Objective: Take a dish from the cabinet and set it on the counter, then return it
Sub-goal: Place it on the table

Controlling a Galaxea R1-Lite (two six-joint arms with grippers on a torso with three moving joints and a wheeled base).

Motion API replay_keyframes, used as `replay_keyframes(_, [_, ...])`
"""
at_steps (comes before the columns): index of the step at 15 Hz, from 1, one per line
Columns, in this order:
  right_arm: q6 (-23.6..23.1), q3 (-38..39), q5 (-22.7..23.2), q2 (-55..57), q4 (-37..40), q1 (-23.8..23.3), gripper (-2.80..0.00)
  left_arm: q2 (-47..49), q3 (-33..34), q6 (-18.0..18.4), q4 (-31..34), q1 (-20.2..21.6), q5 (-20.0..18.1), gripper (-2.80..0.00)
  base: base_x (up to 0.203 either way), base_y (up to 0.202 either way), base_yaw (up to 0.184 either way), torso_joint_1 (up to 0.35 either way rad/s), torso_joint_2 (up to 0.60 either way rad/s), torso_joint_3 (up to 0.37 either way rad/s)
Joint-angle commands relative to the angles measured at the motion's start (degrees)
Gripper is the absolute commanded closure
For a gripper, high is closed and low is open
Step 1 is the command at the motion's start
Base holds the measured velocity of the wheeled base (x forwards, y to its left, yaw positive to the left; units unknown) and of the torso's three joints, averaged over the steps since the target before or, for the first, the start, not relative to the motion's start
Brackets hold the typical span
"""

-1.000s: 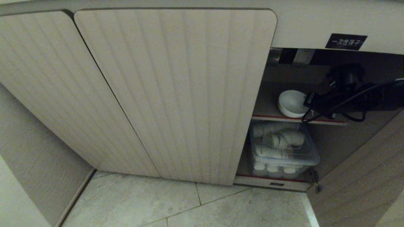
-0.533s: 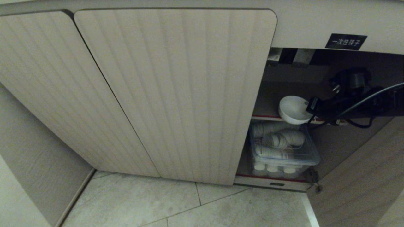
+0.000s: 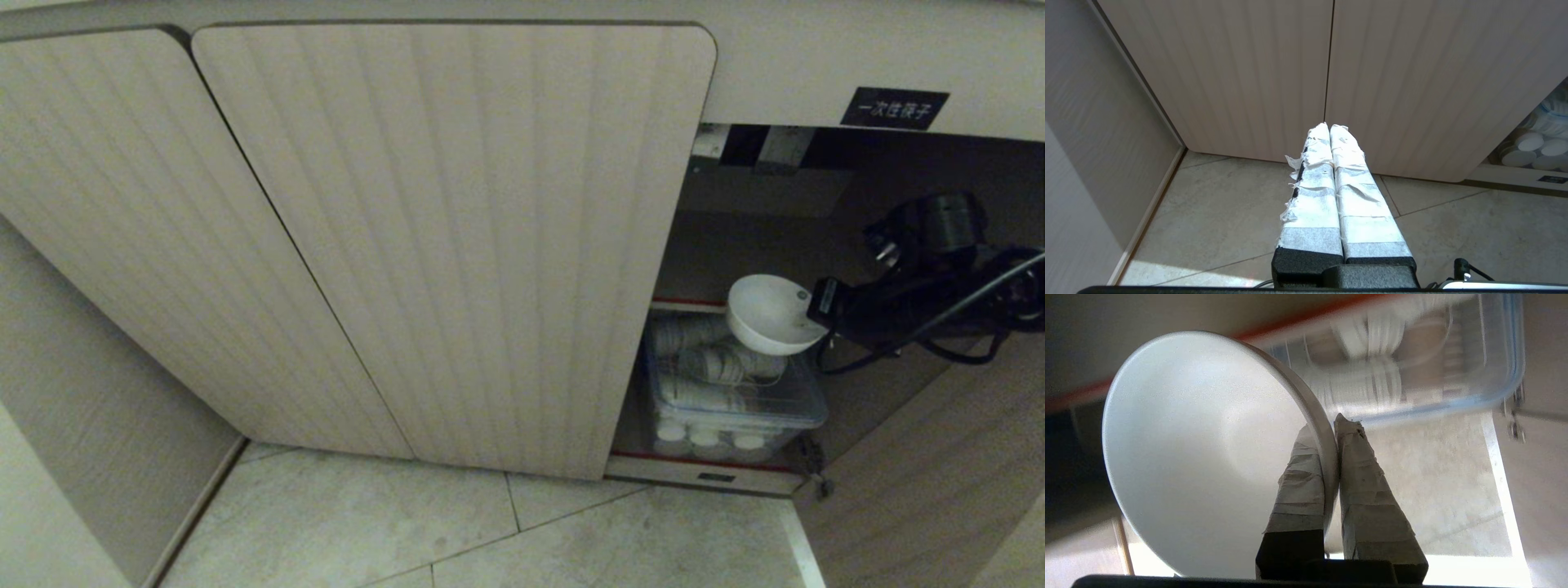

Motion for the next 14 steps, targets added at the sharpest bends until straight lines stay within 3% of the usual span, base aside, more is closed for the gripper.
replay_keyframes(1, [-1.4, 4.4, 0.1, -3.8, -0.1, 0.6, 0.0, 0.0, 0.0, 0.0, 0.0, 0.0, 0.0, 0.0, 0.0, 0.0, 0.0, 0.0, 0.0, 0.0])
replay_keyframes(11, [-3.6, 23.2, 2.0, -20.7, -4.6, 1.8, 0.0, 0.0, 0.0, 0.0, 0.0, 0.0, 0.0, 0.0, 0.0, 0.0, 0.0, 0.0, 0.0, 0.0])
replay_keyframes(14, [-6.6, 29.1, 5.1, -28.1, -4.2, 1.8, 0.0, 0.0, 0.0, 0.0, 0.0, 0.0, 0.0, 0.0, 0.0, 0.0, 0.0, 0.0, 0.0, 0.0])
